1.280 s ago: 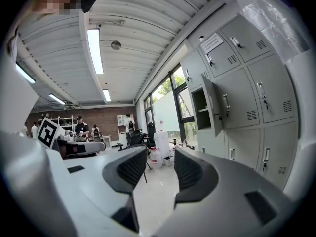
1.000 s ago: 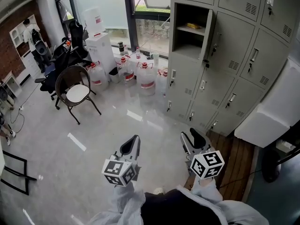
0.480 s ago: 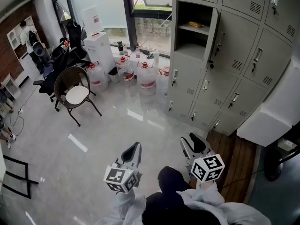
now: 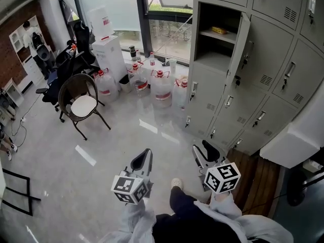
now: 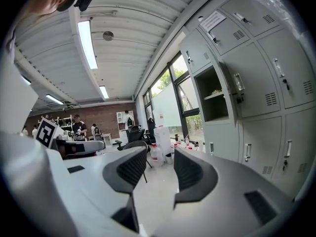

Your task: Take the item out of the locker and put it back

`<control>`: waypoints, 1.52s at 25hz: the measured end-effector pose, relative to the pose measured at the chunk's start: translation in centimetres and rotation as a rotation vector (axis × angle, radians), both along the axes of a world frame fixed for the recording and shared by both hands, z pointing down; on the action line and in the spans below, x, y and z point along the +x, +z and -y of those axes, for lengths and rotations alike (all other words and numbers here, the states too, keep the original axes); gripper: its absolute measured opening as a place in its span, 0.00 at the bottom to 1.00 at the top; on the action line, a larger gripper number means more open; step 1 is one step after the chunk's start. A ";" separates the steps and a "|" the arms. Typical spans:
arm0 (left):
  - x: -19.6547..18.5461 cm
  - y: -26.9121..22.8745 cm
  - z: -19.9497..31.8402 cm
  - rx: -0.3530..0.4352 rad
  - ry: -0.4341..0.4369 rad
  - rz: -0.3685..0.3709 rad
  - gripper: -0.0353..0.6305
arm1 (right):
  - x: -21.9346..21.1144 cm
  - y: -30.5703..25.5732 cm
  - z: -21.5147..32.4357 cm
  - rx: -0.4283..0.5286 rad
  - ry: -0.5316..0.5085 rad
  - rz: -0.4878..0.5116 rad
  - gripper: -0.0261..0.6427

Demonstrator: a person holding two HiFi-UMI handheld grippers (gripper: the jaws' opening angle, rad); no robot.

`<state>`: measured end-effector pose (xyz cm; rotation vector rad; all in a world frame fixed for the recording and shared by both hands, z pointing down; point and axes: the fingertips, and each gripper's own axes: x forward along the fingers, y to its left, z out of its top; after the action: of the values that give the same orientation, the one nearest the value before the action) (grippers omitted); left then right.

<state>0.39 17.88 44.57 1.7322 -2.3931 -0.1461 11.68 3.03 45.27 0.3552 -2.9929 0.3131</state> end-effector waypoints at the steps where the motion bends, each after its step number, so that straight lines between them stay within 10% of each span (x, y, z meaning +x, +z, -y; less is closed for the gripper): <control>1: -0.9 0.0 0.8 0.001 -0.007 -0.006 0.07 | -0.9 0.0 0.8 0.001 -0.004 -0.003 0.29; 22: -15.1 -0.6 14.1 0.022 -0.064 -0.001 0.07 | -16.4 -0.7 15.2 0.017 -0.055 0.008 0.29; 38: -16.1 2.8 16.6 -0.035 -0.048 -0.060 0.07 | -17.5 2.8 17.2 -0.045 -0.043 -0.042 0.29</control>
<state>-15.70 1.27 47.35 1.6322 -2.3809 -0.1589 -5.83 -14.17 48.12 0.2891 -2.9427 0.3629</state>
